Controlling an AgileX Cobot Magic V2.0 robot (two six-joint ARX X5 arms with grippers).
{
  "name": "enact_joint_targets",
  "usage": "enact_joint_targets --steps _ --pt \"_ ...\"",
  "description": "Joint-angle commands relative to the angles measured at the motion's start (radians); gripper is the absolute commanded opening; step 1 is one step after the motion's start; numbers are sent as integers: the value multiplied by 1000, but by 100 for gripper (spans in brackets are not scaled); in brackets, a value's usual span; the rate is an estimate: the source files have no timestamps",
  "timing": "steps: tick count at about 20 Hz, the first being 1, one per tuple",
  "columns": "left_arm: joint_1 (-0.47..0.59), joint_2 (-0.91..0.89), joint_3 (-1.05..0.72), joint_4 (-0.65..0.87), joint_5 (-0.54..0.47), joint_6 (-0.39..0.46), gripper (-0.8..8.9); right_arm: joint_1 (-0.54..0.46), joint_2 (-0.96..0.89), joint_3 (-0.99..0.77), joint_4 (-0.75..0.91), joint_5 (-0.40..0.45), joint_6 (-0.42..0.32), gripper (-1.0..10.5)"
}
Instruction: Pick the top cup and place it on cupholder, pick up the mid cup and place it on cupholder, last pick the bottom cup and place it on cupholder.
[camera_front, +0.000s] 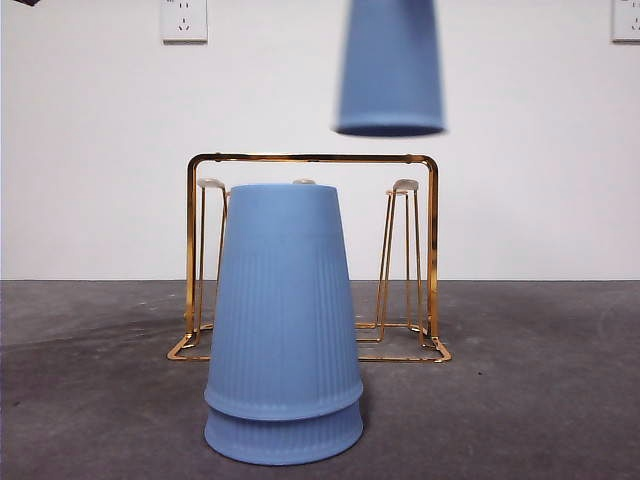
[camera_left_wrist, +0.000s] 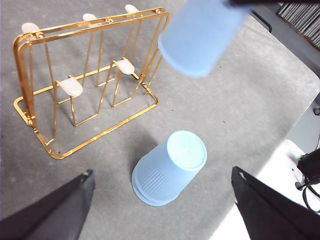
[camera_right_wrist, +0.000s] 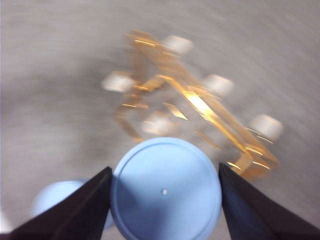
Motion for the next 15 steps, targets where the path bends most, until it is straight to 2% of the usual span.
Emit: enact_joint_targets --steps 1,3,10,15 --pt "-5 6 23 14 4 5 434 -44 16 -35 65 -35 -7 167" --pt "-5 6 23 14 4 5 434 -85 16 -97 124 -99 -4 167" --pt "-5 8 23 15 4 5 434 -119 16 -347 381 -98 29 167" --pt "-5 8 23 15 4 5 435 -130 38 -449 471 -99 45 168"
